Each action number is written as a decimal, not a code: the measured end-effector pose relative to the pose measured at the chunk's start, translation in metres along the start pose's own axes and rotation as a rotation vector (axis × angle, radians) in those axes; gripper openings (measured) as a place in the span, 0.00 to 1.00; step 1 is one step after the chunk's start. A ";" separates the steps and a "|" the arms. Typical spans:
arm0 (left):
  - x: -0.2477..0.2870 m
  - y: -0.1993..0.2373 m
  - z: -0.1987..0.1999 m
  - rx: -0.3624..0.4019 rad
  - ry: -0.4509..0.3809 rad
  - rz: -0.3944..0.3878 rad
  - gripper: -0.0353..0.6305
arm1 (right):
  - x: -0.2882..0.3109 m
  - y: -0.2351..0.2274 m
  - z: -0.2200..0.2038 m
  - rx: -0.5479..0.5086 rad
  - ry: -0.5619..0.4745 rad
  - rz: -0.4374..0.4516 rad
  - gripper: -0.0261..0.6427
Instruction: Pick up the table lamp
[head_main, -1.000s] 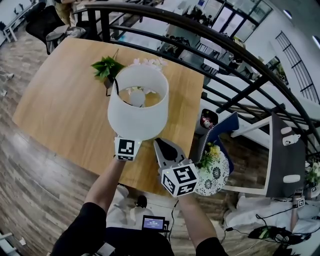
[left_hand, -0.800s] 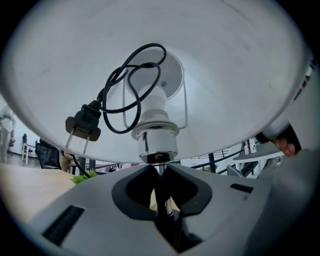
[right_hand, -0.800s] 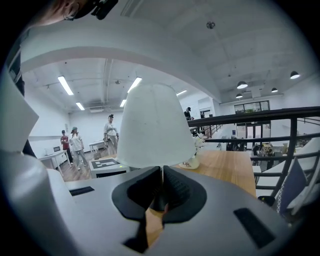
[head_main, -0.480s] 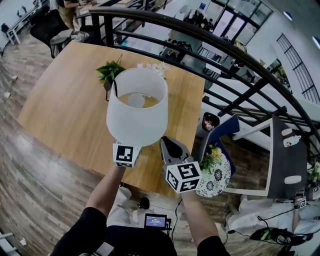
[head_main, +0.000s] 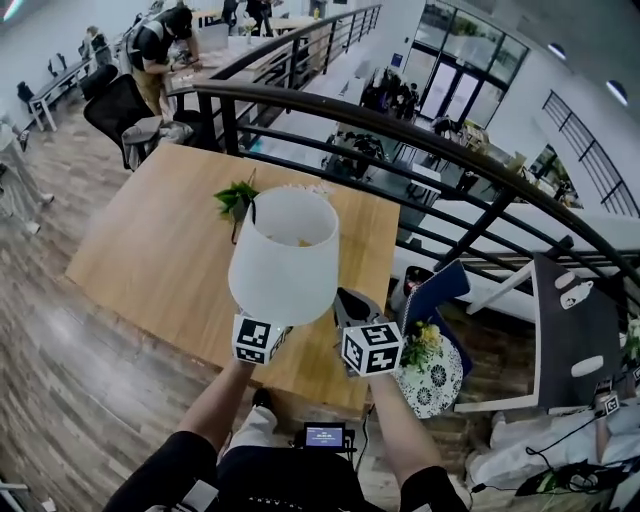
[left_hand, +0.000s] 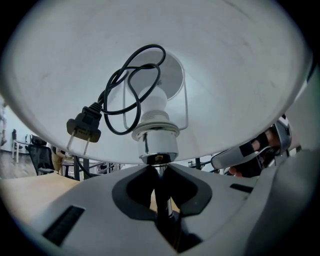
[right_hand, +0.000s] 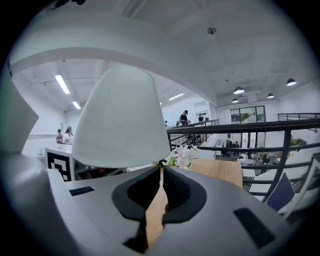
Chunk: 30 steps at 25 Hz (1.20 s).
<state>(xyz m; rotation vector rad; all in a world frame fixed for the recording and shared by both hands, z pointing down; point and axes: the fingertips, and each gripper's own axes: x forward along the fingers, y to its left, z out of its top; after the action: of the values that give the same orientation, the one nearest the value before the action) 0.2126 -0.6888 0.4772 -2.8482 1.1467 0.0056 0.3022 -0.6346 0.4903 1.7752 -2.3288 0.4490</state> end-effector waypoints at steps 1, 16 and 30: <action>-0.003 -0.004 0.006 -0.004 0.002 -0.020 0.15 | -0.003 0.000 0.004 -0.007 -0.003 -0.006 0.10; -0.060 -0.064 0.048 -0.020 0.001 -0.064 0.15 | -0.064 0.025 0.017 -0.049 -0.060 0.038 0.10; -0.176 -0.106 0.041 -0.048 0.052 -0.008 0.15 | -0.121 0.103 -0.030 -0.057 -0.049 0.166 0.10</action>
<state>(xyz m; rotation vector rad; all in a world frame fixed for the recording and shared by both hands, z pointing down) 0.1600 -0.4884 0.4488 -2.9115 1.1604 -0.0418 0.2346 -0.4889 0.4667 1.5923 -2.5077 0.3633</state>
